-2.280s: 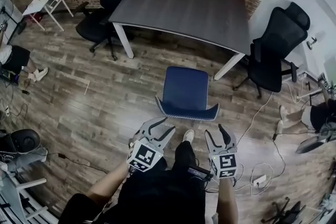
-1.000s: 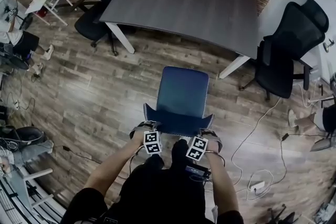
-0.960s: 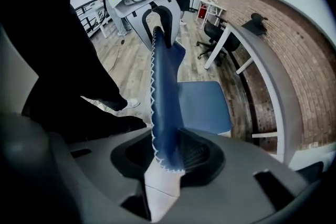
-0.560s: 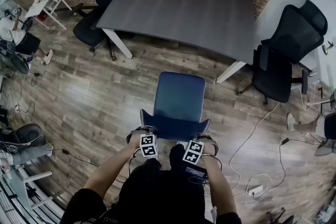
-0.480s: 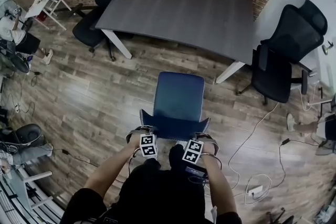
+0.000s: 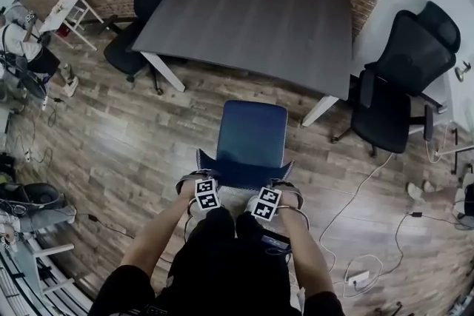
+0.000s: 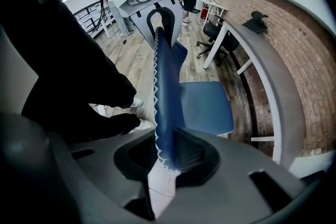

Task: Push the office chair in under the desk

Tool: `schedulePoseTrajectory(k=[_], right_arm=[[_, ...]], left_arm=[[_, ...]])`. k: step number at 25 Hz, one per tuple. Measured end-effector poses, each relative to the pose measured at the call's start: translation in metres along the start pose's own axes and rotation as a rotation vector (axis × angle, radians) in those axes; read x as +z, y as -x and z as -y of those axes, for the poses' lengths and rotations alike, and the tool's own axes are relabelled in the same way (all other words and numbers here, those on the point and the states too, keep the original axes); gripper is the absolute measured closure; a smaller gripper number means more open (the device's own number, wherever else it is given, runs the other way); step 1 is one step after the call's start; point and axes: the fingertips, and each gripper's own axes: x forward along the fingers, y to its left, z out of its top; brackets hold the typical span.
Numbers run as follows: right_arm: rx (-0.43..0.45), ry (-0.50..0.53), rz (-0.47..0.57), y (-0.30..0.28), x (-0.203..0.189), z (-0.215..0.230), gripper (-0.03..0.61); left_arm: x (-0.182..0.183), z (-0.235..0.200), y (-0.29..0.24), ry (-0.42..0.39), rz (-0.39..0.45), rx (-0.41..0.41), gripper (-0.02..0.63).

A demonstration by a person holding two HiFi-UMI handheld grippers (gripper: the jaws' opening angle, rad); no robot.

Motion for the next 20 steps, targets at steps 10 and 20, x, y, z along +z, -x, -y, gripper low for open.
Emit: schedulePoseTrajectory(k=[10, 20], right_arm=[[-0.024, -0.053, 0.012, -0.001, 0.01, 0.058, 0.518], [-0.022, -0.115, 0.001, -0.002, 0.009, 0.127, 0.52]], left_arm=[[0.008, -0.066, -0.003, -0.017, 0.002, 0.017, 0.525], [0.033, -0.145, -0.011, -0.083, 0.031, 0.011, 0.525]])
